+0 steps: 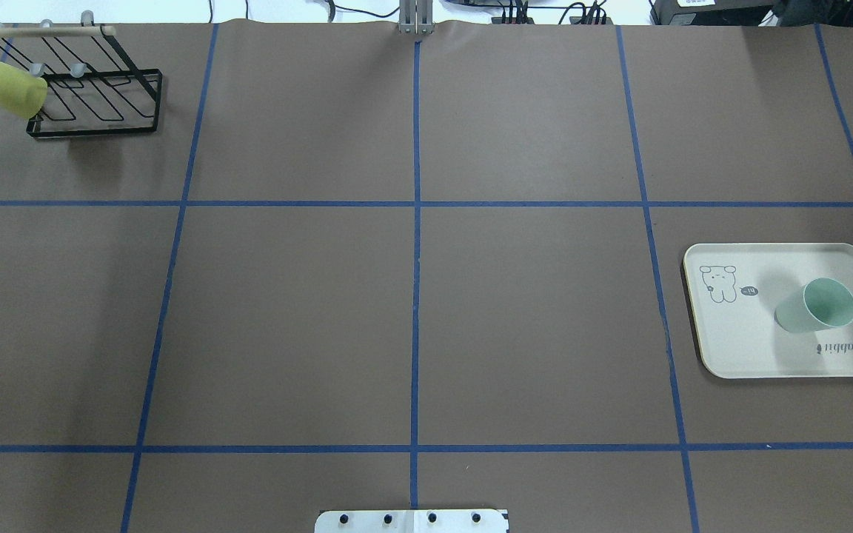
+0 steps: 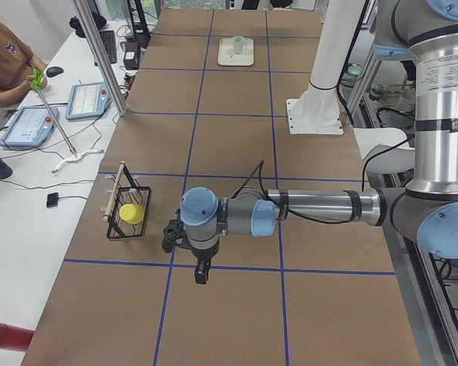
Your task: Left arm grabs green cup and hands to right arm on tray
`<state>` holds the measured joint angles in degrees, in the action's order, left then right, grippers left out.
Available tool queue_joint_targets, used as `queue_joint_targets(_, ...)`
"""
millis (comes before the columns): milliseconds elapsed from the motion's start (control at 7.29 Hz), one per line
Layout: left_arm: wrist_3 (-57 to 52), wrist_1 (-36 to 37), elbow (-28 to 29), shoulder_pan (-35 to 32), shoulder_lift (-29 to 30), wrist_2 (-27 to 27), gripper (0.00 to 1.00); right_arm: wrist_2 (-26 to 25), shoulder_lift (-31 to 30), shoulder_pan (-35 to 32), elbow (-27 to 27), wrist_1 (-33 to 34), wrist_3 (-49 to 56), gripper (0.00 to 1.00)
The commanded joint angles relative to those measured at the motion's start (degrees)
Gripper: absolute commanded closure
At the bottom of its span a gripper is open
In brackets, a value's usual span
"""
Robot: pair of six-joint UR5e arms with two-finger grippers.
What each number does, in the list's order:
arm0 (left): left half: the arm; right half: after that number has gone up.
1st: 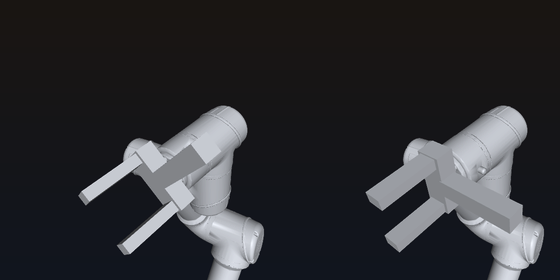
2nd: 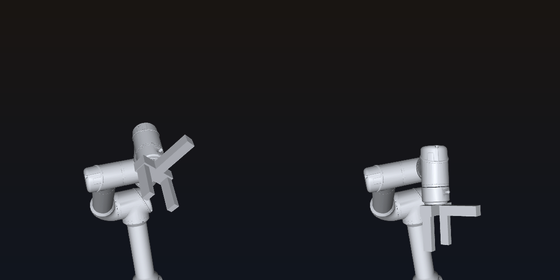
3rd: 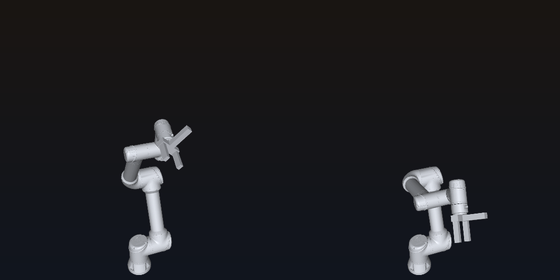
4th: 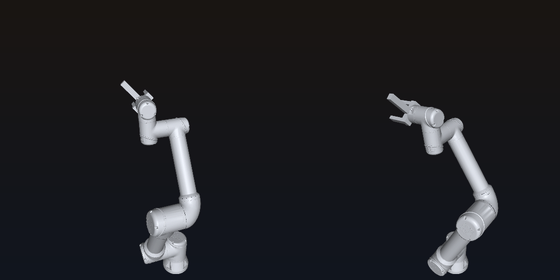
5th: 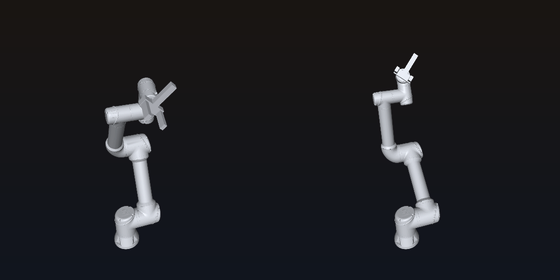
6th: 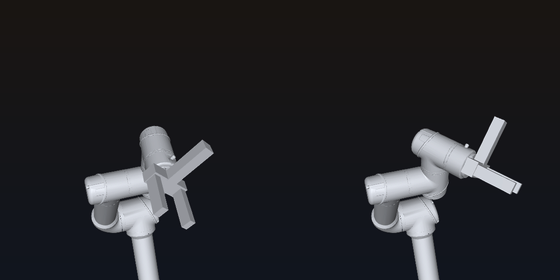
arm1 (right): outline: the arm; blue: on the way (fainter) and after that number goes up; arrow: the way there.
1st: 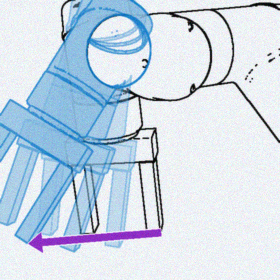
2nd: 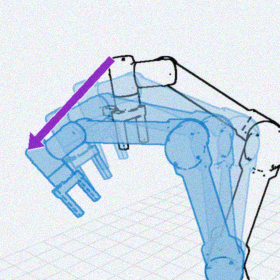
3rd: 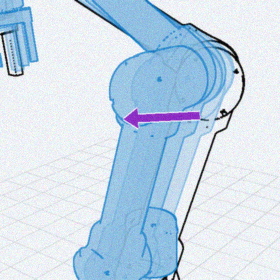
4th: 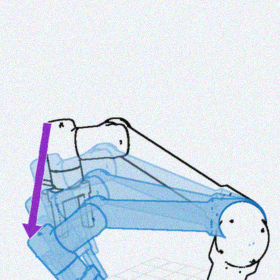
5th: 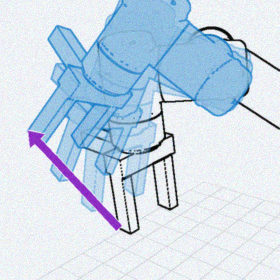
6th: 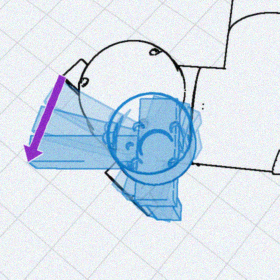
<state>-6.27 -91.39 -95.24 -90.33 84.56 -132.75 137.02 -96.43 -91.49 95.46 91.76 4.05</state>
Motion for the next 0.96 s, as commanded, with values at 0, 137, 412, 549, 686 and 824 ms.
queue_joint_targets(0, 0.03, 0.07, 0.05, -0.02, -0.01, -0.23, 0.0, 0.09, 0.1, -0.09, -0.02, 0.0, -0.01, 0.01)
queue_joint_targets(137, 0.03, 0.07, 0.4, -0.02, -0.09, -0.23, 0.0, 0.18, 0.11, -0.09, 0.07, 0.0, -0.09, 0.01)
queue_joint_targets(412, 0.03, 0.07, 0.49, 0.07, -0.01, -0.23, 0.0, 1.58, 0.02, -0.09, 0.07, 0.0, -0.09, 0.01)
queue_joint_targets(549, 0.12, 0.07, 0.49, 0.07, -0.01, -0.23, 0.0, 1.58, 0.02, -0.09, 0.07, 0.0, -0.09, 0.01)
queue_joint_targets(686, 0.12, 0.07, 0.49, 0.07, -0.01, -0.23, 0.0, 1.58, 0.19, -0.09, 0.07, -0.09, -0.09, 0.01)
queue_joint_targets(824, 0.12, 0.07, 0.49, 0.07, -0.01, -0.23, 0.0, 1.58, 0.37, -0.18, 0.07, -0.09, -0.09, 0.01)
